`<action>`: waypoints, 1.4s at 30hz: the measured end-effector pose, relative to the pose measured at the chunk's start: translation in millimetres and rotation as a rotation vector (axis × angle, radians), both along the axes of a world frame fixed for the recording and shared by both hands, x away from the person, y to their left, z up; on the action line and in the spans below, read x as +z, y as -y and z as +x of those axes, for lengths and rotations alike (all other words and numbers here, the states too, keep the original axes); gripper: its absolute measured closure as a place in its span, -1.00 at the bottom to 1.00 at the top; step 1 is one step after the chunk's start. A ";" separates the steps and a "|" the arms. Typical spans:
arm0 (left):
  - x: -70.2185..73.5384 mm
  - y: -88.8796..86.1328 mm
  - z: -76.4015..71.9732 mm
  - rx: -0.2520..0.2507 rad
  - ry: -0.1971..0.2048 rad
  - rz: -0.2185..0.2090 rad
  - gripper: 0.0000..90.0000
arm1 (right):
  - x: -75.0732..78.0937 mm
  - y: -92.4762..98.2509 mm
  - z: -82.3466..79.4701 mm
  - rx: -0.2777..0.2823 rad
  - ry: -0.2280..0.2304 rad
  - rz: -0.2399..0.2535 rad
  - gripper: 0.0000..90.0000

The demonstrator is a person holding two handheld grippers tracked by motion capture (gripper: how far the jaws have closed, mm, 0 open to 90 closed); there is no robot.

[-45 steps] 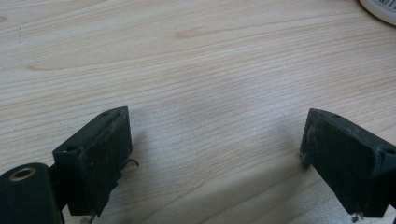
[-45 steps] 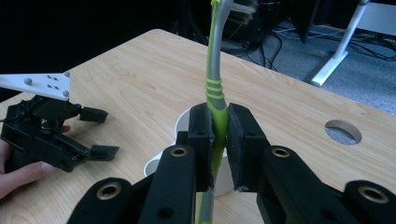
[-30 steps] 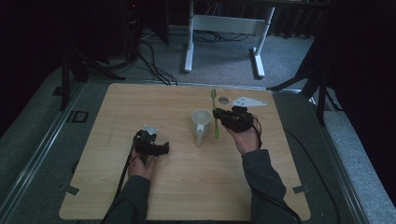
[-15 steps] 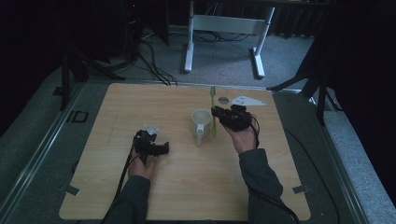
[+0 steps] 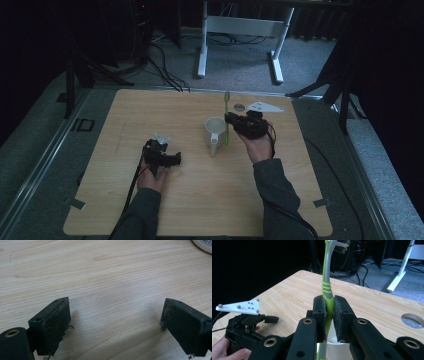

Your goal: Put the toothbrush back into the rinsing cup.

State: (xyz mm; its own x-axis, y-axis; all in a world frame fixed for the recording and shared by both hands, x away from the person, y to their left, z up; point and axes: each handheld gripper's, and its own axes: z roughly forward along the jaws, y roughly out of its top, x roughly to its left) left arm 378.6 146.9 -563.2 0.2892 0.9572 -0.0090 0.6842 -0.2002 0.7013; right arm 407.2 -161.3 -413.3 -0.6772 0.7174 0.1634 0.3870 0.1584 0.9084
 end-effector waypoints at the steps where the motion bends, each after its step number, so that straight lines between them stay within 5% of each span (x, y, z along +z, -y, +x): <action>1: 0.0 0.0 0.0 0.000 0.000 0.000 -0.79 | 0.2 -0.3 0.1 0.000 -0.002 0.002 0.79; 42: 0.0 0.0 0.0 0.000 0.000 0.001 -0.79 | -1.3 -11.4 2.4 -0.023 0.023 0.058 0.79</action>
